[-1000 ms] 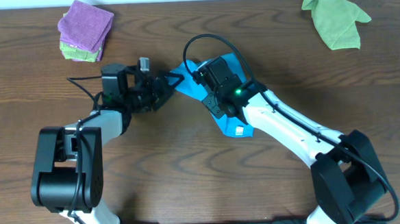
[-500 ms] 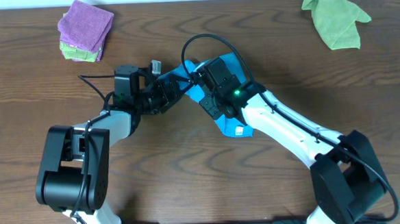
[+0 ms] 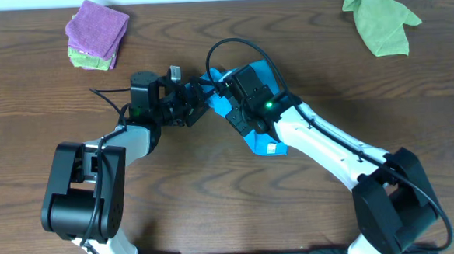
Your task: Fold the cloth
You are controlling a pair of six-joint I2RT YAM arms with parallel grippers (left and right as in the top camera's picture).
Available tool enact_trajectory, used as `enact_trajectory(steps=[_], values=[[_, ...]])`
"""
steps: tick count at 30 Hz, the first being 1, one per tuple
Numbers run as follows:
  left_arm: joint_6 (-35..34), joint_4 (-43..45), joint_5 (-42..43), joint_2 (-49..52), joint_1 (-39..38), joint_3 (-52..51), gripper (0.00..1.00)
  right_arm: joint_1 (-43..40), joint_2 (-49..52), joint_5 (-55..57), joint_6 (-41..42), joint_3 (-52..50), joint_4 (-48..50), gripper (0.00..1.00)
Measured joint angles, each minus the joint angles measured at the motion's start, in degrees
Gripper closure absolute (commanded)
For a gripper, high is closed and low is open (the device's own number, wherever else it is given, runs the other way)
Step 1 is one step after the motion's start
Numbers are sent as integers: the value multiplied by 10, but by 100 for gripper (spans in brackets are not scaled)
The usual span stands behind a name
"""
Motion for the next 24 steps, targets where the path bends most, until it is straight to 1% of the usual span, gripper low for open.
enact_trajectory(steps=[3, 8, 11, 13, 14, 17, 19, 21, 23, 24], values=[[0, 3, 0, 0, 0, 0, 5, 0, 0, 0, 0, 0, 0, 99], [-16, 40, 0, 2, -1, 0, 4, 0, 0, 0, 2, 0, 0, 99], [-21, 34, 0, 2, -2, 0, 0, 0, 0, 0, 2, 0, 0, 99], [-23, 30, 0, 3, -4, 0, 0, 0, 0, 0, 2, 0, 0, 99], [-23, 24, 0, 3, -5, 0, 5, 0, 0, 0, 2, 0, 0, 99], [-21, 7, 0, 3, -8, 0, 7, 0, 0, 0, 2, 0, 0, 99], [-19, -5, 1, 3, -10, 0, 11, 0, 0, 0, 2, 0, 0, 99], [-15, -13, 0, 3, -14, 0, 14, 0, 0, 0, 2, 0, 0, 99], [-13, -14, 0, 4, -19, 0, 20, 0, 0, 0, 2, 0, 0, 99], [-11, -14, 0, 4, -20, 0, 25, 0, 0, 0, 2, 0, 0, 99]])
